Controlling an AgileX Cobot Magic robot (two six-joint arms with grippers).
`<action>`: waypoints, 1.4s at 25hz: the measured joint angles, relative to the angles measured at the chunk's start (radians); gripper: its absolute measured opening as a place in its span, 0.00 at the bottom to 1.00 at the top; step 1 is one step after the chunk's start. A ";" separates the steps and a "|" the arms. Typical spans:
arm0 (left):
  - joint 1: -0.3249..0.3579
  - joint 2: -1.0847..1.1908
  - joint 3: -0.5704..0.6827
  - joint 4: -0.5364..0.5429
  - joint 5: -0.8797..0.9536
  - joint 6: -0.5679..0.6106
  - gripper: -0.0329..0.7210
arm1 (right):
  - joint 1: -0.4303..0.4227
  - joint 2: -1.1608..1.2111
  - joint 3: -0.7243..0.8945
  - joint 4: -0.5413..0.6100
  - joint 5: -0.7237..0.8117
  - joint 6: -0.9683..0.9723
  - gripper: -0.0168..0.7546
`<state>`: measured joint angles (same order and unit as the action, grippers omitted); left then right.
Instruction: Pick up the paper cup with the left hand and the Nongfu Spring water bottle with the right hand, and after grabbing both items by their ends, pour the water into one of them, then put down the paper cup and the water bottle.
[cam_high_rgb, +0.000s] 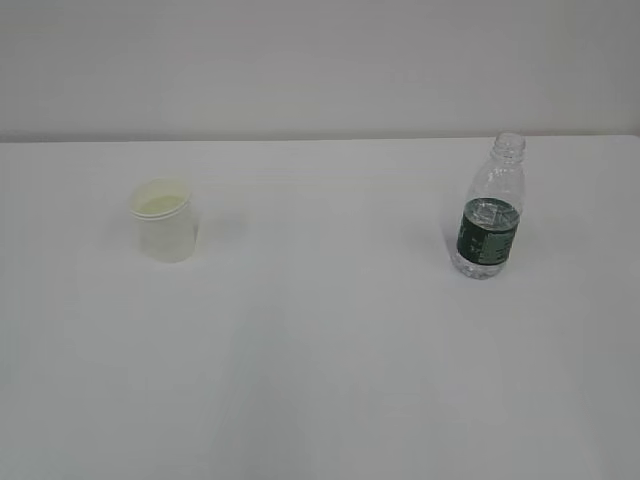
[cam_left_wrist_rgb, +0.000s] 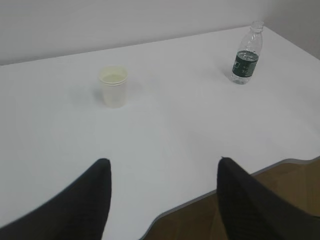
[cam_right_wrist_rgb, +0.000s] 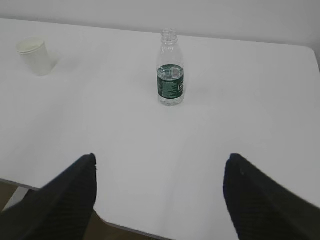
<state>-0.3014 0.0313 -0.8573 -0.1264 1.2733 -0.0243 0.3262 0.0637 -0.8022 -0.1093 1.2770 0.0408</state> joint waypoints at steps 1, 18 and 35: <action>0.000 -0.004 0.000 -0.002 0.000 0.000 0.66 | 0.000 -0.006 0.000 -0.001 0.000 0.008 0.79; 0.000 -0.007 0.100 -0.010 0.002 0.000 0.65 | 0.000 -0.084 0.137 -0.023 0.004 0.048 0.79; 0.000 -0.013 0.219 0.061 0.002 0.000 0.65 | 0.000 -0.084 0.243 -0.065 0.004 0.049 0.79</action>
<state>-0.3014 0.0186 -0.6386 -0.0658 1.2756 -0.0243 0.3262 -0.0199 -0.5591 -0.1747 1.2813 0.0902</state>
